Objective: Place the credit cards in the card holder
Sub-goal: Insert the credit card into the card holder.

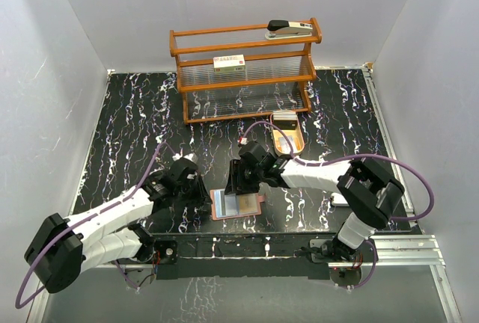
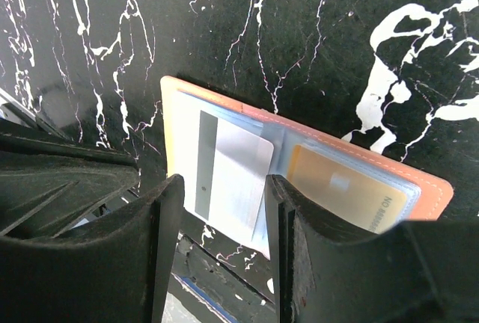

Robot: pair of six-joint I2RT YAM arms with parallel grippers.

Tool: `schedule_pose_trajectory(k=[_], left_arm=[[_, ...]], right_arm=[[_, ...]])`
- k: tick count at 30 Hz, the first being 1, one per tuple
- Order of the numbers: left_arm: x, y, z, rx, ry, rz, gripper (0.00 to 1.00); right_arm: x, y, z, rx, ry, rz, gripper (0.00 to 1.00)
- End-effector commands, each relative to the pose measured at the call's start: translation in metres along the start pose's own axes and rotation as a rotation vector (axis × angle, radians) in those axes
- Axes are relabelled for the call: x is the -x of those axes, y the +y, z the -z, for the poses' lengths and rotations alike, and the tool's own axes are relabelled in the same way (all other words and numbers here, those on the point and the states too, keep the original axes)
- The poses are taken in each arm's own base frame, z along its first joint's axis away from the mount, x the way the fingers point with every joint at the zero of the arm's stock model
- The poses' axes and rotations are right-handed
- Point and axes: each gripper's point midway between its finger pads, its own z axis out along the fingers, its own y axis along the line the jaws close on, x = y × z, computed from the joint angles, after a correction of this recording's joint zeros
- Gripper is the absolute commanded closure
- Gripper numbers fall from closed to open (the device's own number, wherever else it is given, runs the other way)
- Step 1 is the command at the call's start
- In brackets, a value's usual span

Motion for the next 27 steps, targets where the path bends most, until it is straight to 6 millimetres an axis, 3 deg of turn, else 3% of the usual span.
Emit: schedule_pose_trajectory(k=[1,16,27], left_arm=[[-0.004,0.007,-0.008,0.008,-0.009,0.039,0.91],[-0.014,0.019,-0.026,0.019,0.014,0.049,0.89],[-0.017,0.02,-0.032,0.009,0.027,0.048,0.9]], right_arm=[[0.01,0.013,-0.002,0.042,-0.043,0.004,0.55],[0.002,0.015,-0.015,0.05,-0.021,-0.02,0.57],[0.0,0.041,-0.01,0.166,-0.009,-0.032,0.58]])
